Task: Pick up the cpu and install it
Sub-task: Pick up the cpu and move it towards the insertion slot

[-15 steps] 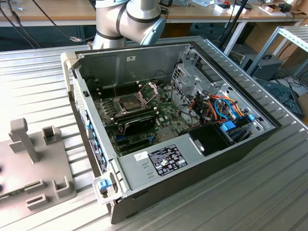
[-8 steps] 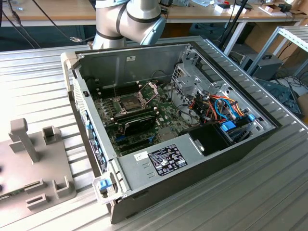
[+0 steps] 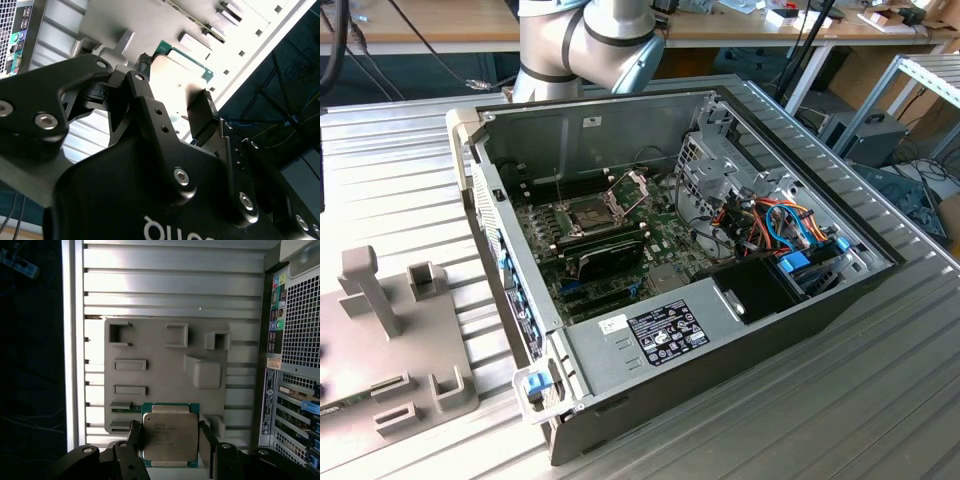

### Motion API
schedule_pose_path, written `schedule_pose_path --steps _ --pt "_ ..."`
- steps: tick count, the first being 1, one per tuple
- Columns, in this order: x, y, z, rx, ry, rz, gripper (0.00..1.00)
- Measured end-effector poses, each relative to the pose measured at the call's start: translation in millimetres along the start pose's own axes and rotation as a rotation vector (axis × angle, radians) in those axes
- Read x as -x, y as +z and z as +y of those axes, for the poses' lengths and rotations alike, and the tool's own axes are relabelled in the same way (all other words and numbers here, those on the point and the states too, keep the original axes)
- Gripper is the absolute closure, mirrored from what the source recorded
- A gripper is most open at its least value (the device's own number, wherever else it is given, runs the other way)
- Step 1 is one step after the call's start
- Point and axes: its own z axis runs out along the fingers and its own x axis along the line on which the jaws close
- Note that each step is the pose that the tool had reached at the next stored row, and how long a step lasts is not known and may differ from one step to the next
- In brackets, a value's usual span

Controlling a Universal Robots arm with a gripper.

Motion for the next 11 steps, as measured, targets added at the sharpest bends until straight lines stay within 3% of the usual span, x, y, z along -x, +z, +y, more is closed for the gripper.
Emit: schedule_pose_path --steps 6,11 --pt "14.7 0.0 -0.2 0.0 0.0 0.0 0.45" --pt "33.8 0.1 -0.6 -0.0001 0.0 0.0 0.45"
